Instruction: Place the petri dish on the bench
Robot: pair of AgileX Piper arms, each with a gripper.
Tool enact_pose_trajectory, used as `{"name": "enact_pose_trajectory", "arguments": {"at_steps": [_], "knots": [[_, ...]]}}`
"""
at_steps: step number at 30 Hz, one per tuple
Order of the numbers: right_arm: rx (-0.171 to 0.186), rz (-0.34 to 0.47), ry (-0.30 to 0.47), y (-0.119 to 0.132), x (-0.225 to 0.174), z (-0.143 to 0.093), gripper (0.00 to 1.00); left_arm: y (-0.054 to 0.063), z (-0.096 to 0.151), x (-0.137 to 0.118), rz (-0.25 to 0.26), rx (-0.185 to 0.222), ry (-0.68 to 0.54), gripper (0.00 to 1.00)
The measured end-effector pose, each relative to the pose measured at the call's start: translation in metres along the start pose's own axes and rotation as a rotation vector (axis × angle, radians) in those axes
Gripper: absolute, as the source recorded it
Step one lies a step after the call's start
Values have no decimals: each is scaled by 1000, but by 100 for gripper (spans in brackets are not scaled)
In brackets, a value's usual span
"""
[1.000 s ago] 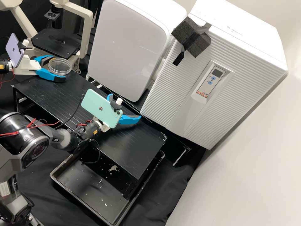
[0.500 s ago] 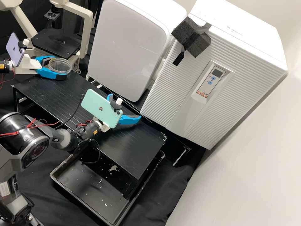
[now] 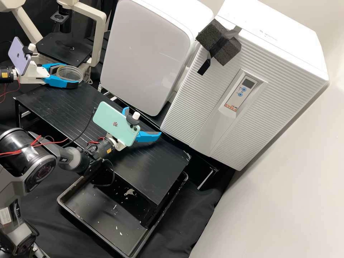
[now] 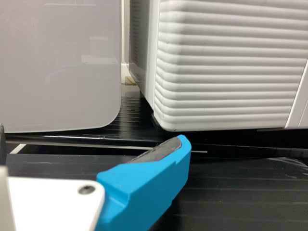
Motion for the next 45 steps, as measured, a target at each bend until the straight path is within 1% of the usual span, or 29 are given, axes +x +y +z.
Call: {"name": "enact_pose_trajectory", "arguments": {"at_steps": [7,11,13,16,20,22,27,29,31,34,35,38,39,41,43,45], "knots": [[0,0,0,0,0,0,100,1,1,0,0,5,-5,0],[0,0,0,0,0,0,100,2,6,-7,-11,14,-19,0],[0,0,0,0,0,0,100,3,11,-10,-24,38,-44,0],[0,0,0,0,0,0,100,3,22,-18,-44,95,-115,0],[0,0,0,0,0,0,100,3,33,-28,-59,157,-189,0],[0,0,0,0,0,0,100,2,38,-31,-65,169,-216,0],[0,0,0,0,0,0,100,1,53,-31,-92,153,-297,0],[0,0,0,0,0,0,100,1,63,-29,-106,155,-351,0],[0,0,0,0,0,0,100,3,77,-24,-114,162,-422,0],[0,0,0,0,0,0,100,5,91,-16,-128,134,-484,0],[0,0,0,0,0,0,100,4,95,-14,-134,120,-496,0],[0,0,0,0,0,0,100,5,102,-7,-147,103,-518,0],[0,0,0,0,0,0,100,4,105,-4,-155,90,-522,0],[0,0,0,0,0,0,100,2,108,2,-171,70,-529,0],[0,0,0,0,0,0,100,-2,110,9,-199,44,-523,0],[0,0,0,0,0,0,100,-7,112,16,-233,34,-517,0]]}}
